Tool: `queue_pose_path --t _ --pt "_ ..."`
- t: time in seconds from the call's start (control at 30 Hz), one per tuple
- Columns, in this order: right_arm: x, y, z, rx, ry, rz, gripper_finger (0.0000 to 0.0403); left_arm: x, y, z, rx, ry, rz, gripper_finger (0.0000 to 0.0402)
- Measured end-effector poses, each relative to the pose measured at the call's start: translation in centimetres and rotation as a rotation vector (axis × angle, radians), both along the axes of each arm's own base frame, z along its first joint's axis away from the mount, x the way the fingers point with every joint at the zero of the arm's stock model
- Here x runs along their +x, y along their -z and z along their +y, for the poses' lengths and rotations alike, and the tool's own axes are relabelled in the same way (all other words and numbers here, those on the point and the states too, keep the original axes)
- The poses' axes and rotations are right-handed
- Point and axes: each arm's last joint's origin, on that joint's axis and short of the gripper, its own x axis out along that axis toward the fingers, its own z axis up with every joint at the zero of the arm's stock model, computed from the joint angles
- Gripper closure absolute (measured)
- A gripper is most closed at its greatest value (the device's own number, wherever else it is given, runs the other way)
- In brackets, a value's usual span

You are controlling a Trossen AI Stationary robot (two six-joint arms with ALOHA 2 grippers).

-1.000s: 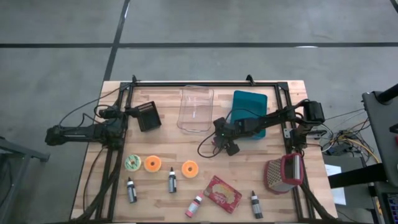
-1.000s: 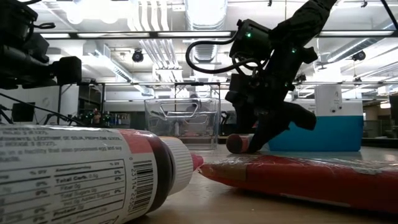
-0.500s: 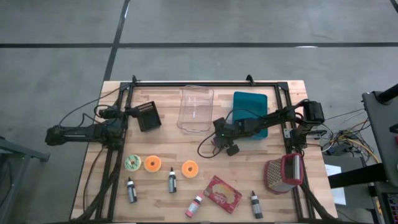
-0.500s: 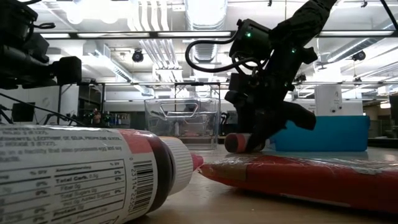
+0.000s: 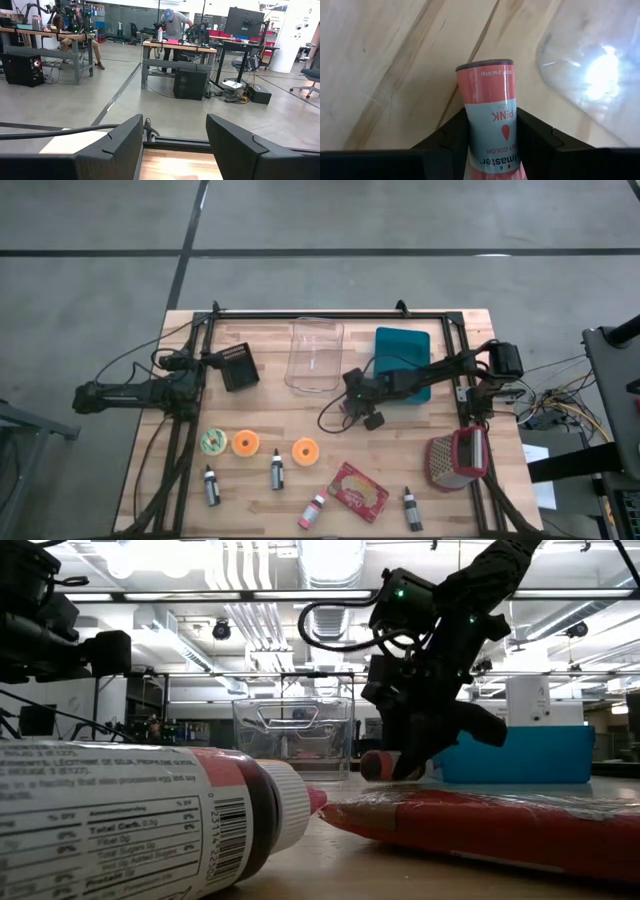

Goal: Pick & Place Food Item
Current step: Put the top pink food coloring bottle into the blue bin

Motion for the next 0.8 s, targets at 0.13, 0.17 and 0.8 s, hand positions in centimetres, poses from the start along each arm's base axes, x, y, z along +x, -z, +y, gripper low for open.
queue_pose_path --t 0.13,0.17,0.8 --pt "-0.2 -1.7 0.0 -0.001 0.001 -0.057 0.0269 0.0 0.0 0.0 0.000 0.000 0.001 0.0179" --pt "-0.4 -2.2 0.0 -0.002 0.001 -0.071 0.0269 0.0 0.0 0.0 0.000 0.000 0.000 0.0179" --pt "-8.5 -12.2 0.2 0.121 0.603 -0.272 0.0268 0.0 0.0 0.0 0.000 0.000 0.000 0.0179"
